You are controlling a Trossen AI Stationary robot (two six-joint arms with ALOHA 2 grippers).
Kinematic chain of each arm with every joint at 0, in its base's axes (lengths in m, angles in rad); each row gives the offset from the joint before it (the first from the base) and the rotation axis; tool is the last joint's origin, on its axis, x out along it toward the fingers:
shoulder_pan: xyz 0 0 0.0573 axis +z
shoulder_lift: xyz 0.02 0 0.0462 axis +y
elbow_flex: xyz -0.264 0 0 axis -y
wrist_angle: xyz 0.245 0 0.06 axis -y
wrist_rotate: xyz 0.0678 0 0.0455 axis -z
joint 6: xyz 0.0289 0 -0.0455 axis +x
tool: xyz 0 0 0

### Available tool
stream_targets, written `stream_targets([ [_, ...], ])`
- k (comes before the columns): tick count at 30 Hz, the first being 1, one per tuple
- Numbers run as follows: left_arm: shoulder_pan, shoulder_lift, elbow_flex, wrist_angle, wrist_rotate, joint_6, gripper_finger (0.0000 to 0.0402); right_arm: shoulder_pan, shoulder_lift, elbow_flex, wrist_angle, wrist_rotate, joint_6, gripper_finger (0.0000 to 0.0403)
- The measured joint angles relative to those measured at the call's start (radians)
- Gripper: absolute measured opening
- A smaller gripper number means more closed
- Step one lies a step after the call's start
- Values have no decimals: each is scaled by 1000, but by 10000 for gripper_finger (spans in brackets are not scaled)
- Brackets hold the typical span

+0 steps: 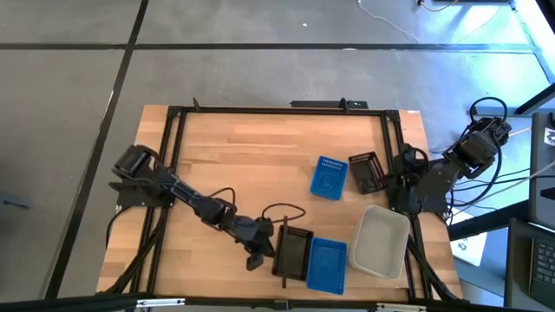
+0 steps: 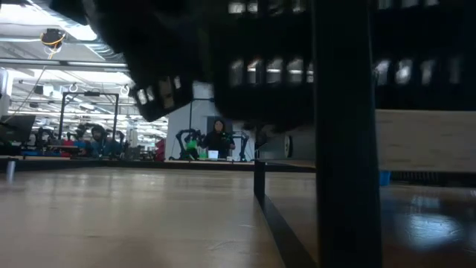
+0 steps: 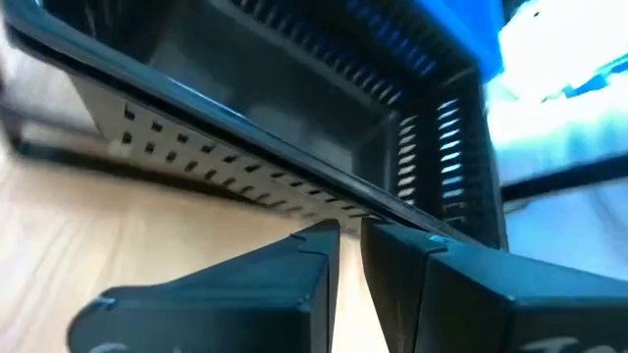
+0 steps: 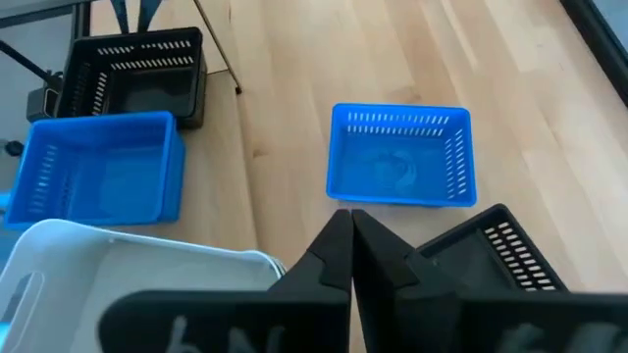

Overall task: Stack baskets on shelf by color
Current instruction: Adjust the black bin

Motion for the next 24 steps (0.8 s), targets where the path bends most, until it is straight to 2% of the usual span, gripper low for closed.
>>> stream_targets([
  [6,2,31,0,135,4,-4,39,0,0,0,0,0,0,0],
  [19,33,31,0,124,-9,57,39,0,1,0,-2,0,3,0],
  [24,48,0,0,56,-32,47,39,0,1,0,-2,2,16,1],
])
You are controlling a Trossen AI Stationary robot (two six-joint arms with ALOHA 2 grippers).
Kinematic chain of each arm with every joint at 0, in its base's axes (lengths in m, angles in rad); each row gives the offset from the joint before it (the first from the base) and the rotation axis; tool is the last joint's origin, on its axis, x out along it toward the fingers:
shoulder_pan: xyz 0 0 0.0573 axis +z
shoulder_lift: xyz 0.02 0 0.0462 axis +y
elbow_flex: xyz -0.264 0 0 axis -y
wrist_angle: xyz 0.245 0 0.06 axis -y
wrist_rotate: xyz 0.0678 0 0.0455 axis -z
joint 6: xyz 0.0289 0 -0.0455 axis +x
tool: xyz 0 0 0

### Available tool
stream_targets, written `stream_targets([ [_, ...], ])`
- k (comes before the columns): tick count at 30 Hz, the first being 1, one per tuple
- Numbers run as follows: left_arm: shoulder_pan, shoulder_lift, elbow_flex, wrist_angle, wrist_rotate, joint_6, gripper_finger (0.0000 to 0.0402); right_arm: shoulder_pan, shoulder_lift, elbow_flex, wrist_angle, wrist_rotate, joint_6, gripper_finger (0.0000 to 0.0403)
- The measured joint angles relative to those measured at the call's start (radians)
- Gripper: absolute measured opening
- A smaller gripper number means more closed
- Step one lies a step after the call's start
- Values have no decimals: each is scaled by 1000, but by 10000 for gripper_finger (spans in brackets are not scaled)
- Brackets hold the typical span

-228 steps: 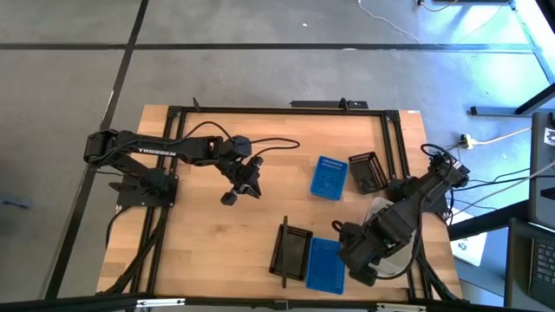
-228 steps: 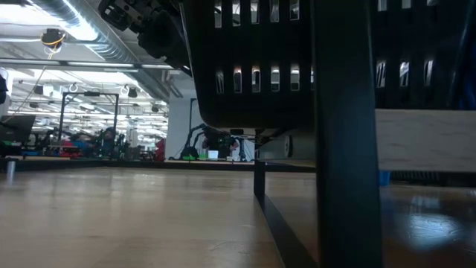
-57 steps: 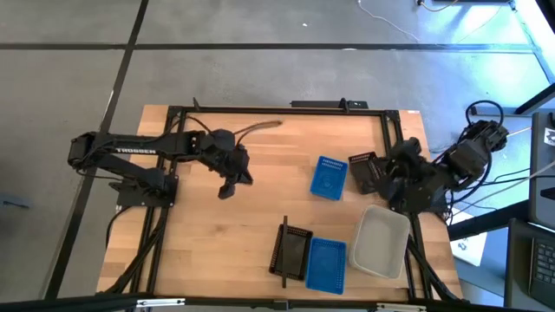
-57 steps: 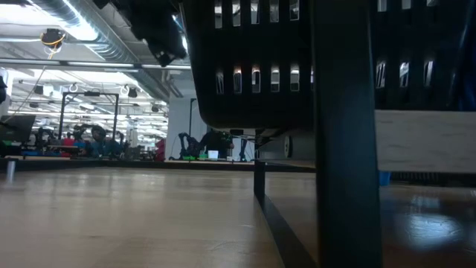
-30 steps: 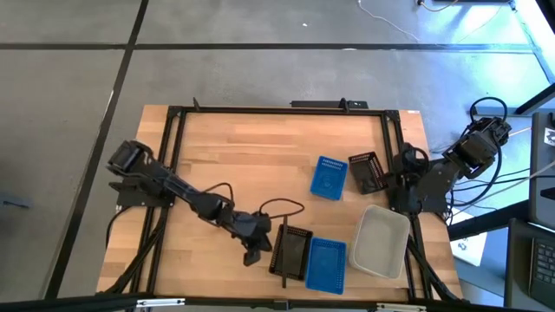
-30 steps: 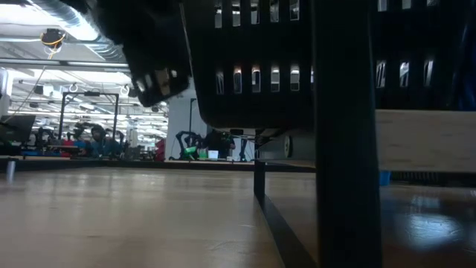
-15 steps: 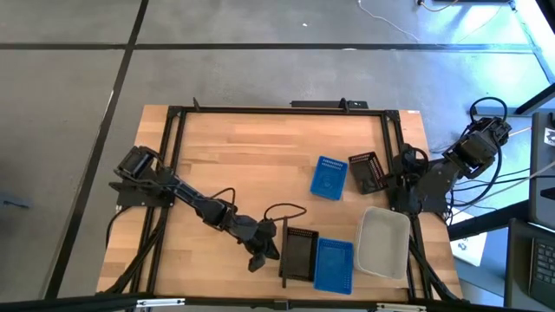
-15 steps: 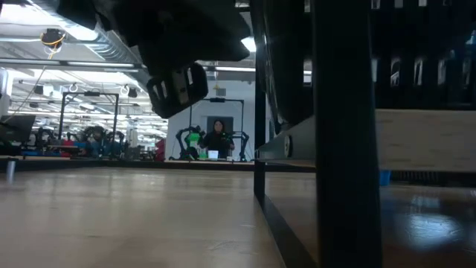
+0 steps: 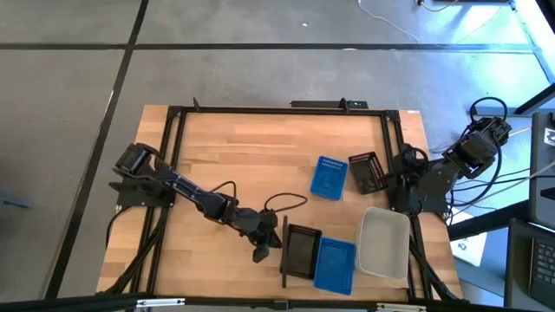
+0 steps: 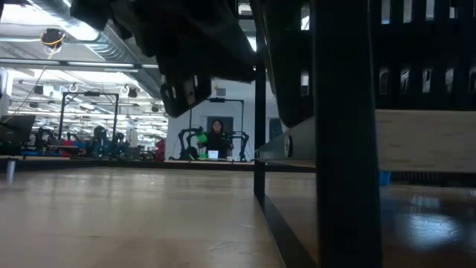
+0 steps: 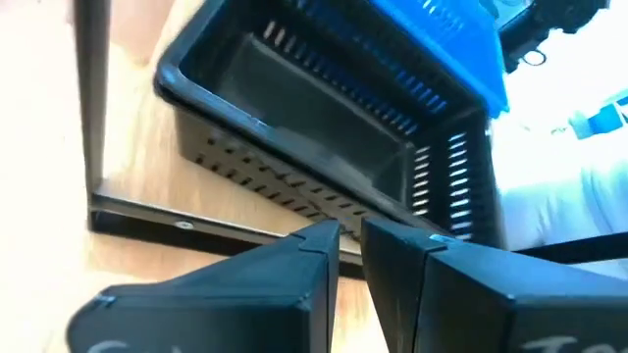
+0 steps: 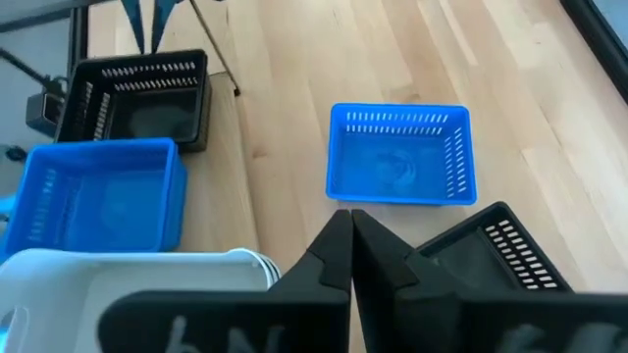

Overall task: Stack baskets on shelf by color
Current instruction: Adjust the black bin, then stack the black bin on top of the black bins on the shelf

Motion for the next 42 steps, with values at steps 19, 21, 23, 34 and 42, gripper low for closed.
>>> stream_targets([
  [19,-10,-324,0,-481,-207,7,39,-194,16,0,0,88,234,128],
  [21,-5,-366,0,-503,-250,11,39,-260,21,2,3,78,273,130],
  [23,-3,-406,0,-528,-306,52,39,-324,27,2,8,78,276,130],
  [34,101,-544,0,-491,-417,319,39,-685,197,-1,29,-178,174,131],
  [42,132,-552,0,-476,-340,400,39,-926,361,-1,1,-286,4,131],
])
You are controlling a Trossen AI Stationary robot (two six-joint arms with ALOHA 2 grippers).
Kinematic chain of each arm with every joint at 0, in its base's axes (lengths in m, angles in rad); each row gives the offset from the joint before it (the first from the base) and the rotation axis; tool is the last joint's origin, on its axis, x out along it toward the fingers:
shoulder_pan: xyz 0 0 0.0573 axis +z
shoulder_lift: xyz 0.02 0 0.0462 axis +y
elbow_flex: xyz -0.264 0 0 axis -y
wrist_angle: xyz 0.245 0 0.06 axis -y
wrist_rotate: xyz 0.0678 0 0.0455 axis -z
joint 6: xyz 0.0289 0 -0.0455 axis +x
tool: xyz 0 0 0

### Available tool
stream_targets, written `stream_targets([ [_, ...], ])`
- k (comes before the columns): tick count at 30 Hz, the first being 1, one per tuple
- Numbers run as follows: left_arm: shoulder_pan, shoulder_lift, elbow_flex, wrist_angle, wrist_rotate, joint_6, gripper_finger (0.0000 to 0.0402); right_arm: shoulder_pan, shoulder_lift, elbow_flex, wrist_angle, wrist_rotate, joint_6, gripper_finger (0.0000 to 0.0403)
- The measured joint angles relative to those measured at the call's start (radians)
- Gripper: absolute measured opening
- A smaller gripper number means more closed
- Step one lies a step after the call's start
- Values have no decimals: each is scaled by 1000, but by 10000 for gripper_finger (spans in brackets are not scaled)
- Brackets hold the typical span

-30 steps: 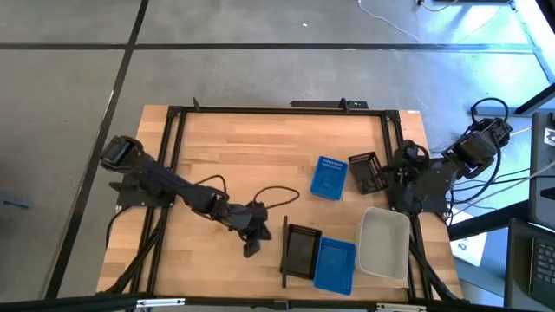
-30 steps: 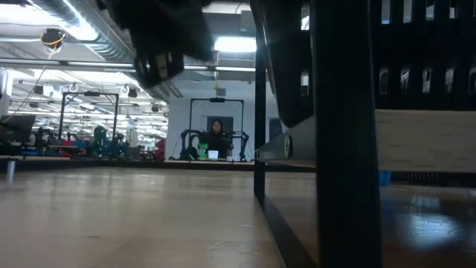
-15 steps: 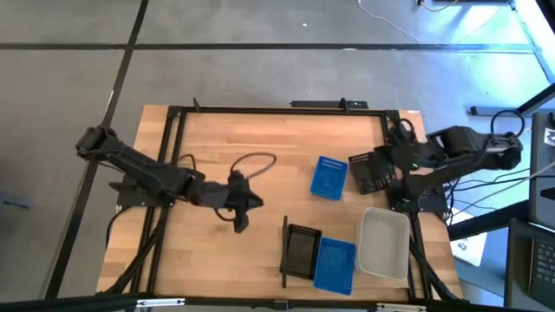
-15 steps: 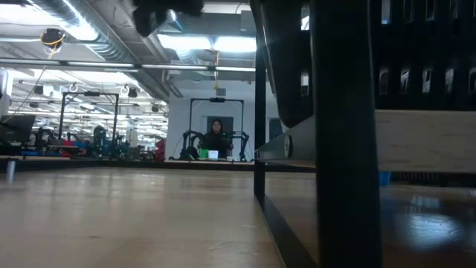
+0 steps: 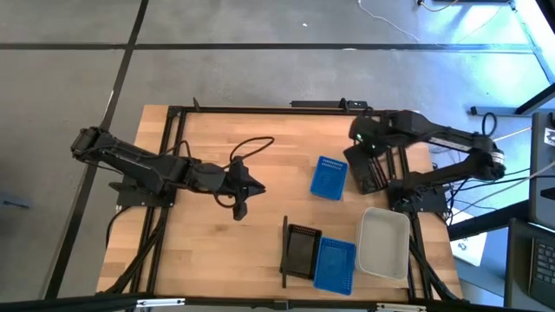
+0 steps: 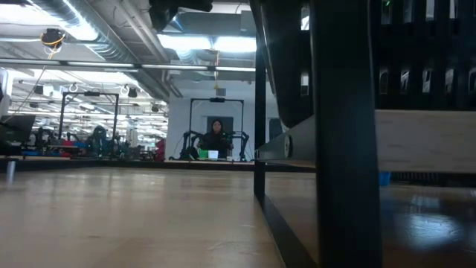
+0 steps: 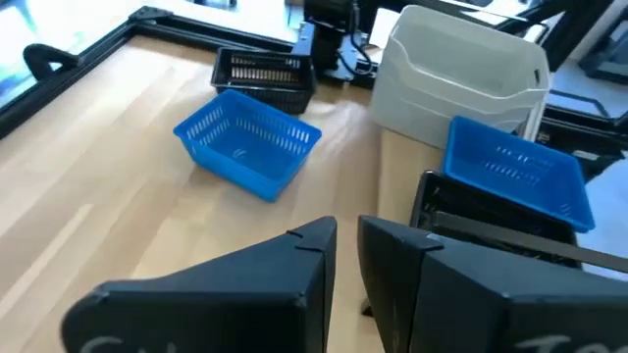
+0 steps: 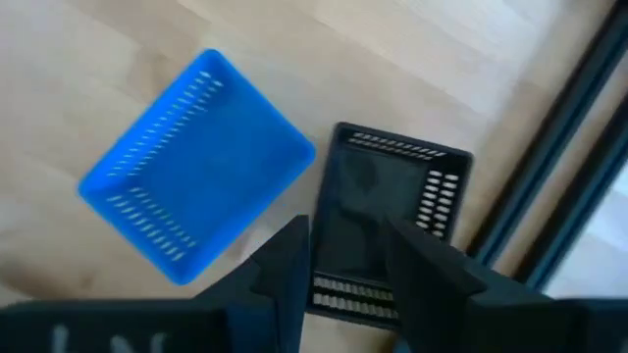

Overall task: Stack baskets on shelf by color
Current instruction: Stack the black bin on top of the black bins on the shelf

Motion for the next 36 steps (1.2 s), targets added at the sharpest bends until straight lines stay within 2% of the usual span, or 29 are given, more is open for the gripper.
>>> stream_targets([
  [3,0,3,0,0,13,1,39,-94,50,0,0,-12,-75,131],
  [6,0,3,0,1,15,10,39,-191,96,0,4,-78,-129,131],
  [11,-7,3,0,0,15,64,39,-272,165,0,4,-174,-229,131],
  [14,-7,3,0,1,15,78,39,-279,201,0,3,-224,-288,131],
  [20,-7,3,0,0,15,79,39,-279,245,-7,-19,-213,-306,131],
  [24,-7,3,0,0,15,79,39,-279,244,-96,-16,-224,-291,131],
  [30,-6,3,0,1,15,79,39,-279,240,-259,57,-340,-278,131],
  [36,-6,3,0,0,15,79,39,-279,239,-297,114,-370,-278,131],
])
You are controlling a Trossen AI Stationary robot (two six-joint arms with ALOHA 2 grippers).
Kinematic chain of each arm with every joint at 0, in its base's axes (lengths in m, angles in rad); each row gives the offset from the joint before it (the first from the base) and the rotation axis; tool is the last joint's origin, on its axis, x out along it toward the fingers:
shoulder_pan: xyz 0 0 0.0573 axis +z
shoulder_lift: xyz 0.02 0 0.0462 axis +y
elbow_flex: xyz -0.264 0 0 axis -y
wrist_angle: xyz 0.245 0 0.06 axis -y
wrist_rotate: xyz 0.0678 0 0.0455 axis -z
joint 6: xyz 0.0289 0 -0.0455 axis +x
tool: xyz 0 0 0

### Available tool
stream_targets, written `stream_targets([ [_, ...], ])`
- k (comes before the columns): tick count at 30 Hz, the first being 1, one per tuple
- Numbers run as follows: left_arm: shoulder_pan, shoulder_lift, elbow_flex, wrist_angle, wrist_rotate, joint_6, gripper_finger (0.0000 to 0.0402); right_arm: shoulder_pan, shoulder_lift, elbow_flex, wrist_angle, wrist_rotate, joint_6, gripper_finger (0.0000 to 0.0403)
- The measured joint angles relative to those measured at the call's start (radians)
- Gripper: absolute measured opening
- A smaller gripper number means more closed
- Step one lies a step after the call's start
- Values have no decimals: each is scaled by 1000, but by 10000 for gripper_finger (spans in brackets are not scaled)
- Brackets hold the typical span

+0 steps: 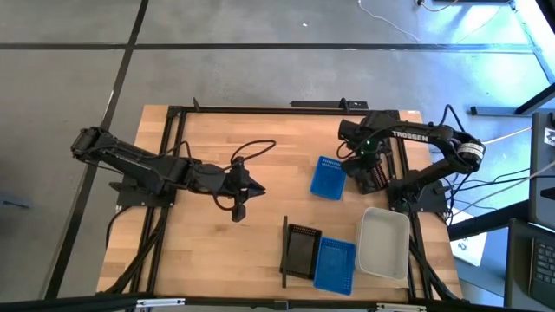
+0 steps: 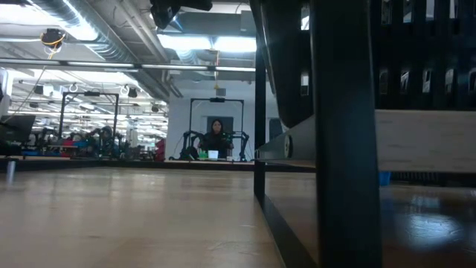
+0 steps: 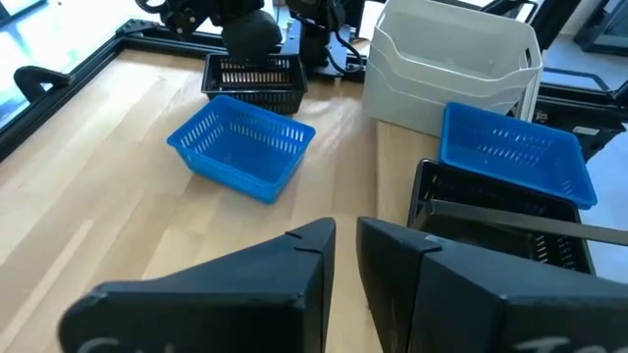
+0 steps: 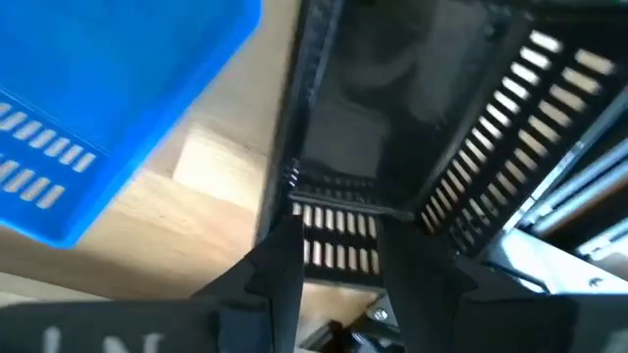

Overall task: Stack baskets on shelf by color
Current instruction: Stack the black bin on top of the black bins on the shelf

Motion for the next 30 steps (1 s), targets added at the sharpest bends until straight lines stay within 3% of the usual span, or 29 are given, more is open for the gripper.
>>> stream_targets([
  [6,0,0,0,0,0,0,39,0,0,0,54,-84,3,131],
  [18,0,0,0,0,-1,0,39,6,-1,-3,93,-79,58,131],
  [30,0,0,0,0,-2,50,39,6,0,-203,340,-77,22,126],
])
